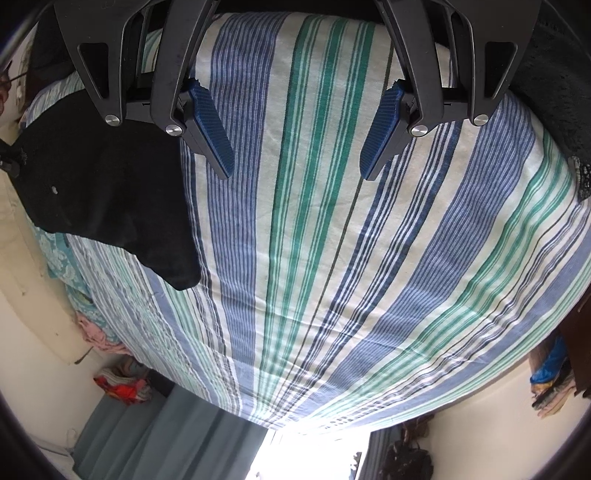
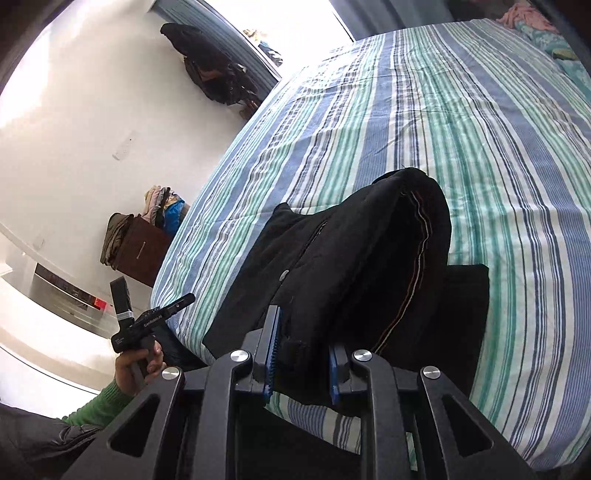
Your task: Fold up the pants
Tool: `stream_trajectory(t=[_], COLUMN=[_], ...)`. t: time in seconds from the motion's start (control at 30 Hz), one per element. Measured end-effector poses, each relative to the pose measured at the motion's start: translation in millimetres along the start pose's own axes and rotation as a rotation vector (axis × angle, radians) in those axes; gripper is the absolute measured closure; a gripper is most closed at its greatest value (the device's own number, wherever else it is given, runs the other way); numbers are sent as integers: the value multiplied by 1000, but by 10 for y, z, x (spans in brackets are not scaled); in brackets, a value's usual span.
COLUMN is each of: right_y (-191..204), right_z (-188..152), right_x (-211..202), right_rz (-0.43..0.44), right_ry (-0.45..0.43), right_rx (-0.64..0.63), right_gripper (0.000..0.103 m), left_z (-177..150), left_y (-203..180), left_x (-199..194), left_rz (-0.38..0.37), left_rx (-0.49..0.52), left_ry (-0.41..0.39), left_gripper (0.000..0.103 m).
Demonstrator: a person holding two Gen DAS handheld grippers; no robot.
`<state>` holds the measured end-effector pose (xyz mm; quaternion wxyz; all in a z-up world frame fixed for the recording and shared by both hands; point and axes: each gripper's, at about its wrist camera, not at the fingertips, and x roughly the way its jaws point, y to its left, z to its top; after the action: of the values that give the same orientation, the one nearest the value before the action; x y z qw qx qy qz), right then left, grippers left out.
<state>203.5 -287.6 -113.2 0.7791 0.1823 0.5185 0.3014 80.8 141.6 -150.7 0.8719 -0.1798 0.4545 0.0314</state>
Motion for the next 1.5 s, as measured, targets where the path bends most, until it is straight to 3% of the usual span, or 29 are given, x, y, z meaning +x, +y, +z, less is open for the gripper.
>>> stream_trajectory(t=[0.13,0.33,0.4,0.47,0.5,0.6,0.77,0.83,0.9,0.97,1.0,1.03,1.07,1.2,1.3,1.37,1.43,1.5], right_y=[-372,-1019,-1073,-1064,-1032,-836,-501,-497,-648,-964,-1097,-1162,-1161,-739,-335,-175,-152,-270], right_z=[-164,-547,-608,-589,-559,-377,124,272,308,227,160,96,64,-53,-282,-483,-672,-841], right_x=[-87,265,272,195,132,-137,-270,-80,189,482,564,539,466,123,-60,-66,57,271], right_rz=[-33,-113,-105,-104,-151,-260,-151,-59,-79,-231,-265,-277,-260,-347,-363,-374,-417,-460], right_ry=[6,58,20,8,9,-51,-174,-170,-132,-55,-28,-51,-84,-131,-151,-155,-128,-56], right_rx=[50,159,179,197,178,72,-16,-3,52,124,165,179,186,51,-50,-81,-89,-64], right_gripper=[81,80,77,67,62,62,62,62,62,73,93,103,103,99,96,83,59,58], left_z=[-28,-121,-163,-180,-179,-175,-272,-335,-421,-514,-548,-562,-565,-525,-514,-536,-571,-588], left_y=[-115,-392,-518,-646,-715,-987,-1500,-1627,-1680,-1658,-1629,-1596,-1573,-1577,-1635,-1652,-1656,-1660], left_x=[-16,-20,-38,-88,-130,-215,-69,45,180,292,296,265,210,78,131,199,241,226], left_rz=[1,-7,-8,-21,-33,-68,-108,-99,-79,-57,-56,-60,-67,-58,-15,-1,15,22], left_rx=[47,148,197,236,252,316,449,492,525,543,538,527,515,482,470,464,469,475], left_ry=[-4,11,17,19,11,-27,-12,10,54,99,108,108,104,90,110,132,139,137], left_gripper=[30,30,30,30,30,23,21,21,21,21,21,21,21,21,20,20,20,19])
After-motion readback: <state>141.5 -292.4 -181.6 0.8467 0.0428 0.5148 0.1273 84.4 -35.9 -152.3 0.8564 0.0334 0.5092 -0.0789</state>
